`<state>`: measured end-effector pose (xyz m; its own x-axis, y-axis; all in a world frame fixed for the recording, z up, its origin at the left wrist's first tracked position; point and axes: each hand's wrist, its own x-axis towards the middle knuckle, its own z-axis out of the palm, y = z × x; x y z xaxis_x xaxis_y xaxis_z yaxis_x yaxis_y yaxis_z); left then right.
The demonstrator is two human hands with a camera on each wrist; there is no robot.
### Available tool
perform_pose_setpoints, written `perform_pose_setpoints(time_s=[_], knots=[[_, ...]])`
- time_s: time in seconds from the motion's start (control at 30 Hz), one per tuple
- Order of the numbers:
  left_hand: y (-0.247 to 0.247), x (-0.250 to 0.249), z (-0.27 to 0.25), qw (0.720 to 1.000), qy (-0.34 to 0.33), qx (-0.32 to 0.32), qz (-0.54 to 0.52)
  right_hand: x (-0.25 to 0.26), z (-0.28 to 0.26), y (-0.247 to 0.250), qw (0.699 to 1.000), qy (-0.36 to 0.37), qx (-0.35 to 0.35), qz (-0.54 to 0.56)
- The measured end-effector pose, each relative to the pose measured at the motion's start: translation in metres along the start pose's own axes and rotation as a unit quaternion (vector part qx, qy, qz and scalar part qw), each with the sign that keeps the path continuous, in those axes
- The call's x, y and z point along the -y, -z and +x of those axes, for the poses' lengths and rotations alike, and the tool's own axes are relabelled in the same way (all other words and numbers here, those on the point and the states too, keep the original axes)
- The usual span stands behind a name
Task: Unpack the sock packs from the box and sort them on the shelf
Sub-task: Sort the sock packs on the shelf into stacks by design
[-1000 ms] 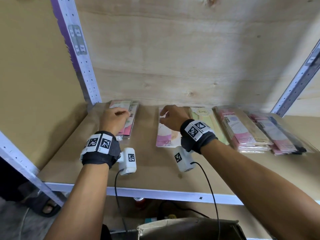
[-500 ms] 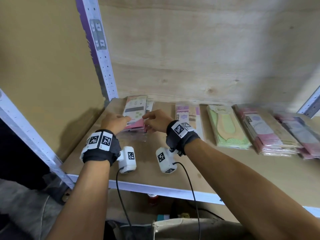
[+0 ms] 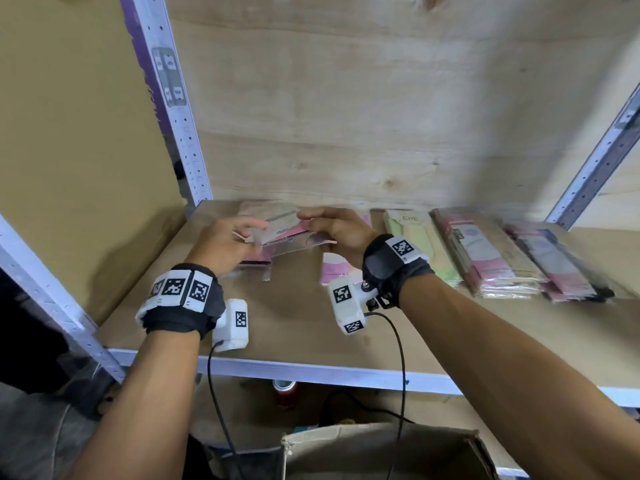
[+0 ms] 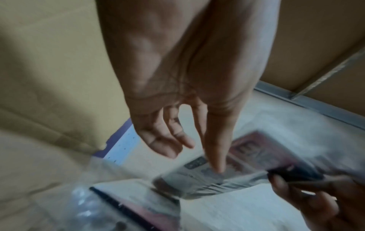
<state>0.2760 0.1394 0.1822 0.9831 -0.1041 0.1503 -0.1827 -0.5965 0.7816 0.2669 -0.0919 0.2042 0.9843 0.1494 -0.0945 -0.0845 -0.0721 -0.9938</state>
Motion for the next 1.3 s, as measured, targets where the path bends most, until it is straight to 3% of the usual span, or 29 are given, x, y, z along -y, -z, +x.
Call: perform_pose_setpoints(time_s=[0.23,0.33,0.4,0.5,0.57,0.7,0.77,0.9,1.03,1.17,1.3], knots=[[-0.005,-0.058,-0.021,0.969,-0.193,-0.14,-0.058,0.03,-0.04,0.036,0.994,0.03,0.04,0.095],[-0.011,-0.078,-0.028,0.957,-0.231,-0.15,-0.093,0.035,-0.054,0.047,0.986,0.045,0.045,0.154],[-0.018,-0.084,-0.031,0.954,-0.242,-0.138,-0.111,0.03,-0.065,0.052,0.991,0.062,0.011,0.122],[-0.04,-0.084,-0.034,0.957,-0.189,-0.116,-0.187,0.01,-0.08,0.058,0.985,0.091,-0.053,-0.134],[-0.059,-0.08,-0.034,0.961,-0.144,-0.09,-0.217,-0.002,-0.09,0.061,0.973,0.067,-0.043,-0.218],[-0.082,-0.067,-0.034,0.969,-0.071,-0.016,-0.236,-0.02,-0.108,0.073,0.99,-0.013,-0.039,-0.137],[-0.085,-0.066,-0.034,0.971,-0.048,-0.022,-0.234,-0.022,-0.113,0.075,0.992,-0.043,-0.045,-0.111],[-0.084,-0.064,-0.033,0.973,-0.025,-0.08,-0.217,-0.021,-0.115,0.08,0.962,-0.055,-0.062,-0.26],[-0.087,-0.062,-0.031,0.99,-0.015,-0.062,-0.124,-0.023,-0.117,0.082,0.933,-0.032,-0.041,-0.356],[-0.087,-0.063,-0.028,0.993,0.034,-0.03,-0.106,-0.024,-0.117,0.087,0.926,-0.01,-0.033,-0.375],[-0.085,-0.068,-0.028,0.984,0.049,-0.047,-0.162,-0.029,-0.114,0.094,0.931,-0.019,-0.031,-0.364]])
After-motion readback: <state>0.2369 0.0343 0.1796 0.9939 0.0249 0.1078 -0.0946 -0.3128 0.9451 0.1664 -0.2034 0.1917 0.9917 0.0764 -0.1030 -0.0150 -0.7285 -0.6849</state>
